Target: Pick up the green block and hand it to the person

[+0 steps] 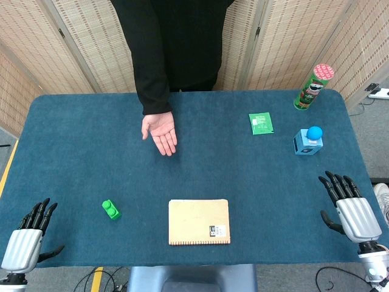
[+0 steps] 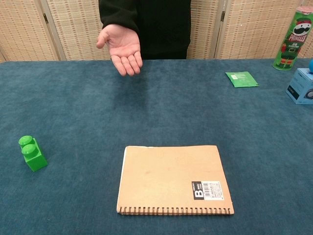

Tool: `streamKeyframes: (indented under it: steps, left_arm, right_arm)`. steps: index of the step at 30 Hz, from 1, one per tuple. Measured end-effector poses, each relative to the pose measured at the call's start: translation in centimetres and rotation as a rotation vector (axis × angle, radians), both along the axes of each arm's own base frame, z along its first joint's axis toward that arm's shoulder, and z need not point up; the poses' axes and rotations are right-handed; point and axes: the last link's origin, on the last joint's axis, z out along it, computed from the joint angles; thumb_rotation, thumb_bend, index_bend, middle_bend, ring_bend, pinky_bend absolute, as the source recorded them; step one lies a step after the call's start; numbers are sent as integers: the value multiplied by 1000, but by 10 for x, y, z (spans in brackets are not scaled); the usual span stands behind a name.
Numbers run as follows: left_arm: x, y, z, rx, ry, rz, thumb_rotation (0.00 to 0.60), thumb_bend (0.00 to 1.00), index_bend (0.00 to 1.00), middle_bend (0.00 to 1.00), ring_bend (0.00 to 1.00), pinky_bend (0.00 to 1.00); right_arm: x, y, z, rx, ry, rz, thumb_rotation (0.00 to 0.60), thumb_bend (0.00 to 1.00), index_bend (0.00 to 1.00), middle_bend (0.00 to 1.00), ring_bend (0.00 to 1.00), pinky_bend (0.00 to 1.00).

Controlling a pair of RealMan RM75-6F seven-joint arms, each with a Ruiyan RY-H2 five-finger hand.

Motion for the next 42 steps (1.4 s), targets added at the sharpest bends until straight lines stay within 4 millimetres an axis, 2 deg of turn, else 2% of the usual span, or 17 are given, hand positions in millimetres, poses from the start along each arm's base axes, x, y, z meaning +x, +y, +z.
streamKeyframes:
  steps: [9,12,15,16,19,21,26,30,34,42]
  left_arm:
    - [5,-2,-6,-36,-10,-24,600,140,10,0,14,217]
    - [12,-4,-9,-60,-22,-64,600,140,64,0,21,216]
    - [22,-3,-10,-90,-34,-129,600,140,158,23,100,250]
    - [26,-1,-11,-101,-39,-152,600,141,208,63,139,280]
    - [39,10,-12,-134,-50,-241,600,173,308,181,216,356]
    - [47,21,-14,-154,-49,-290,600,194,334,215,237,378]
    - [59,45,-28,-230,21,-352,600,198,354,243,246,380]
    - [69,68,-43,-274,108,-419,600,199,363,262,301,382]
    - [69,83,-51,-309,89,-423,600,199,371,266,308,386]
    - [63,128,-65,-399,45,-413,600,204,396,282,309,387]
  right_arm:
    - [4,2,1,2,-13,19,600,317,0,0,0,0]
    - [6,7,2,2,-22,38,600,317,0,0,0,0]
    - [8,11,4,1,-33,57,600,317,0,0,0,0]
    - [9,13,5,1,-36,62,600,317,0,0,0,0]
    - [11,16,7,0,-47,82,600,317,0,0,0,0]
    - [11,19,9,-4,-55,93,600,317,0,0,0,0]
    - [11,21,12,-9,-62,107,600,317,0,0,0,0]
    - [11,20,14,-22,-66,104,600,317,0,0,0,0]
    - [9,18,15,-36,-67,94,600,317,0,0,0,0]
    - [7,12,17,-51,-63,73,600,318,0,0,0,0]
